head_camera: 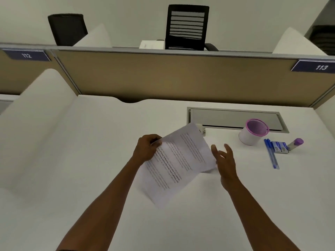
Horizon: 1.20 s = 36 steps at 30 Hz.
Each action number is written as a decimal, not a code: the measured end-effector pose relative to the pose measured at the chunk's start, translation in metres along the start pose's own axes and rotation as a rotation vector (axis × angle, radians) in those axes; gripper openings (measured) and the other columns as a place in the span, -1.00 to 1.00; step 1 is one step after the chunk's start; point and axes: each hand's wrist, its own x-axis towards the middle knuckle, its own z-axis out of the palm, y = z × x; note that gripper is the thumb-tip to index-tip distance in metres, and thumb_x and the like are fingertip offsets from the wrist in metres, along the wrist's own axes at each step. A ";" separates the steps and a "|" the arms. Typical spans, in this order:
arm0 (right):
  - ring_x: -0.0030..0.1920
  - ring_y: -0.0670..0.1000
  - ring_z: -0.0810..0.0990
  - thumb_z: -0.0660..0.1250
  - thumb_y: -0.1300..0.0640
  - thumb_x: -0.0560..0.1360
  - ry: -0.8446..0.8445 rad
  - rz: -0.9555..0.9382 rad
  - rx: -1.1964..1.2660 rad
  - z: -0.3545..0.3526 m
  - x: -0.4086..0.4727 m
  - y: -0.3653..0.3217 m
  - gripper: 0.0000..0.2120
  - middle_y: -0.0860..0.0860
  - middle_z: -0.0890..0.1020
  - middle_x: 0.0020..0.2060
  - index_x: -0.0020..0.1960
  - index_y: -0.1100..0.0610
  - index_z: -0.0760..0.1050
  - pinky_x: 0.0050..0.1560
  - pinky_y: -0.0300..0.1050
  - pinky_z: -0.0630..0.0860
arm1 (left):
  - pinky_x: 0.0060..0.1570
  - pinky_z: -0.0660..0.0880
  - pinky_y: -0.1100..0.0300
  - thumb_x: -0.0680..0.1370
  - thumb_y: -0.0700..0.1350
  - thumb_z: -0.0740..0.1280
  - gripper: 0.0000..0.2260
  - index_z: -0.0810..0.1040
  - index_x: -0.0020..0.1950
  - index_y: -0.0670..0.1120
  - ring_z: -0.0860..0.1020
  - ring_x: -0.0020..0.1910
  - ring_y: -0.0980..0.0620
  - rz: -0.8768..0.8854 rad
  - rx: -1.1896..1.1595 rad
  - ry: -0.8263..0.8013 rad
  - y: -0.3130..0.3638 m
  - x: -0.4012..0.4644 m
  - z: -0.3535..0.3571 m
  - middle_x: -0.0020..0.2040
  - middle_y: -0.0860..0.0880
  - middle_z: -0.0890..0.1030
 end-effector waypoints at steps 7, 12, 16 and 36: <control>0.33 0.15 0.46 0.52 -0.12 0.36 0.090 0.144 0.223 0.042 -0.030 0.015 -0.07 0.12 0.46 0.34 0.53 -0.16 0.01 0.24 0.10 0.40 | -0.24 0.49 0.32 0.59 -0.15 0.35 -0.81 0.64 -0.18 0.06 0.60 -0.28 0.21 -0.128 -0.246 0.098 -0.027 -0.042 -0.020 -0.27 0.14 0.67; 0.14 0.16 0.61 0.38 0.15 0.51 -0.223 0.159 0.403 0.068 -0.045 0.016 -0.58 0.10 0.64 0.17 0.35 0.06 0.45 0.06 0.13 0.58 | -0.13 0.58 0.16 0.60 -0.18 0.34 -0.85 0.69 -0.07 -0.02 0.68 -0.16 0.09 -0.196 -0.425 0.129 -0.035 -0.059 -0.026 -0.14 0.02 0.73; 0.13 0.14 0.62 0.32 0.23 0.56 -0.168 0.069 0.354 0.089 -0.050 0.009 -0.77 0.07 0.65 0.13 0.15 -0.01 0.56 0.16 0.19 0.54 | 0.03 0.64 -0.09 0.61 -0.17 0.33 -0.88 0.67 0.04 -0.12 0.70 -0.05 -0.13 -0.258 -0.486 0.162 -0.045 -0.068 -0.025 -0.06 -0.08 0.73; 0.00 0.01 0.66 0.28 0.13 0.59 -0.214 -0.507 0.072 0.069 -0.093 -0.021 -0.80 -0.06 0.68 -0.02 0.15 -0.09 0.56 -0.08 -0.10 0.64 | -0.03 0.64 0.21 0.65 -0.08 0.29 -0.81 0.60 0.23 0.02 0.67 0.05 0.10 -0.130 -0.583 0.182 -0.020 -0.124 -0.008 0.07 0.09 0.70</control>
